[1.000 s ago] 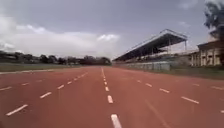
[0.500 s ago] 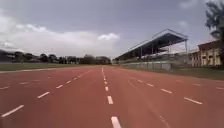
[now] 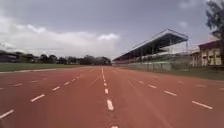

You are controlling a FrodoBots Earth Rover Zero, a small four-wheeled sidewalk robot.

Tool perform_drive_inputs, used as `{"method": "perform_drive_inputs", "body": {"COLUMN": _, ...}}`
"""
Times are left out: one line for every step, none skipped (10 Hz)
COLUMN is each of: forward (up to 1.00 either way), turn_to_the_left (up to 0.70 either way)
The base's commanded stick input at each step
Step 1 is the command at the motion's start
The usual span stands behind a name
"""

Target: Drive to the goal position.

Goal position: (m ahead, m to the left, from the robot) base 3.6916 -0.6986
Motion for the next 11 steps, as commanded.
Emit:
{"method": "perform_drive_inputs", "body": {"forward": 0.45, "turn_to_the_left": 0.00}}
{"method": "perform_drive_inputs", "body": {"forward": 0.45, "turn_to_the_left": 0.00}}
{"method": "perform_drive_inputs", "body": {"forward": 0.45, "turn_to_the_left": 0.00}}
{"method": "perform_drive_inputs", "body": {"forward": 0.45, "turn_to_the_left": 0.00}}
{"method": "perform_drive_inputs", "body": {"forward": 0.45, "turn_to_the_left": 0.00}}
{"method": "perform_drive_inputs", "body": {"forward": 0.45, "turn_to_the_left": 0.00}}
{"method": "perform_drive_inputs", "body": {"forward": 0.45, "turn_to_the_left": 0.00}}
{"method": "perform_drive_inputs", "body": {"forward": 0.45, "turn_to_the_left": 0.00}}
{"method": "perform_drive_inputs", "body": {"forward": 0.45, "turn_to_the_left": 0.00}}
{"method": "perform_drive_inputs", "body": {"forward": 0.45, "turn_to_the_left": 0.00}}
{"method": "perform_drive_inputs", "body": {"forward": 0.45, "turn_to_the_left": 0.00}}
